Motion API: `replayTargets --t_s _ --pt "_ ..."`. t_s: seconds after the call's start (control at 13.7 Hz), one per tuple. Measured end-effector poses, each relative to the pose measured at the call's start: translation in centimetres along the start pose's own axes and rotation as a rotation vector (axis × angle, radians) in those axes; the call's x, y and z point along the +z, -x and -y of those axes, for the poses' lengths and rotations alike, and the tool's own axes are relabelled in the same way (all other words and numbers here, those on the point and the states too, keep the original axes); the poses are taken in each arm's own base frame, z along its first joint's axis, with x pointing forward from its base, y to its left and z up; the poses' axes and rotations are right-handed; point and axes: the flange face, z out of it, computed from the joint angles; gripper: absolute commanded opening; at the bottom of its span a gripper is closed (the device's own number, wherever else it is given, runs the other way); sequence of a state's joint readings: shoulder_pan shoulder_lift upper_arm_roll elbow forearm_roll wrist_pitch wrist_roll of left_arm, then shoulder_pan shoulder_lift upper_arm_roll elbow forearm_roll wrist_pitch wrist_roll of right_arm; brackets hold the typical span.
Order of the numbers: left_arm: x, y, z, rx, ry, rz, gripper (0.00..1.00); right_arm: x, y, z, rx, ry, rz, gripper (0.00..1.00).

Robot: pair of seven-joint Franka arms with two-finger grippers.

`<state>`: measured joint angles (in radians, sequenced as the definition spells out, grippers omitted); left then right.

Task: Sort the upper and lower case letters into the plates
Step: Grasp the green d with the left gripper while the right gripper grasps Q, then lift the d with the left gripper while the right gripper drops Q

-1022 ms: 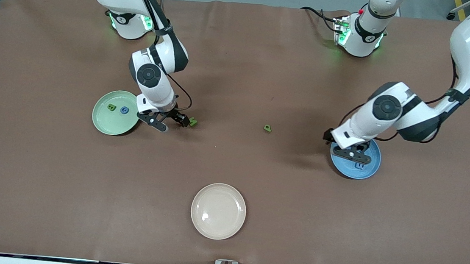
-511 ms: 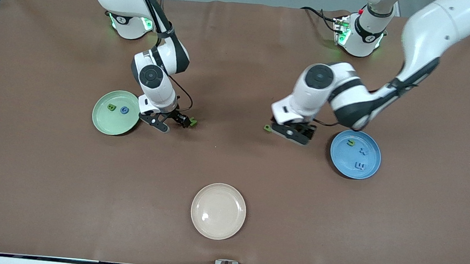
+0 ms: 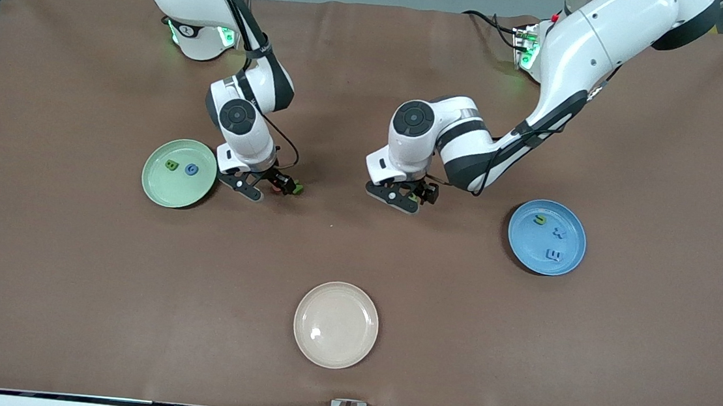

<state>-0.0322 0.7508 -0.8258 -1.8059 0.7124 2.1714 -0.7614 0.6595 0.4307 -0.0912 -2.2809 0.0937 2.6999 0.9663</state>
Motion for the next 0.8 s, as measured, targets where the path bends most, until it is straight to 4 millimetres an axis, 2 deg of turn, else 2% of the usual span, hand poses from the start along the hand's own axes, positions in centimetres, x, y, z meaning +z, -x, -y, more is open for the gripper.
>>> replayTargets --t_s 0.15,0.29,0.51,0.58,0.8 --pt "2.2 0.2 0.3 -0.008 0.013 0.038 0.97 0.0 0.4 0.2 -0.002 0.0 0.0 0.88" --pt "3.6 0.4 0.5 -0.018 0.037 0.054 0.93 -0.2 0.4 0.3 -0.004 -0.002 -0.001 0.7" --pt "4.6 0.7 0.6 -0.025 0.064 0.043 0.8 -0.5 0.5 0.4 -0.005 -0.004 -0.002 0.15" --pt "5.0 0.8 0.7 -0.036 0.067 0.042 0.77 -0.6 0.5 0.4 -0.005 -0.006 -0.002 0.03" --pt "5.6 1.3 0.8 -0.043 0.071 0.049 0.71 -0.7 0.4 0.2 0.001 0.008 0.007 0.0"
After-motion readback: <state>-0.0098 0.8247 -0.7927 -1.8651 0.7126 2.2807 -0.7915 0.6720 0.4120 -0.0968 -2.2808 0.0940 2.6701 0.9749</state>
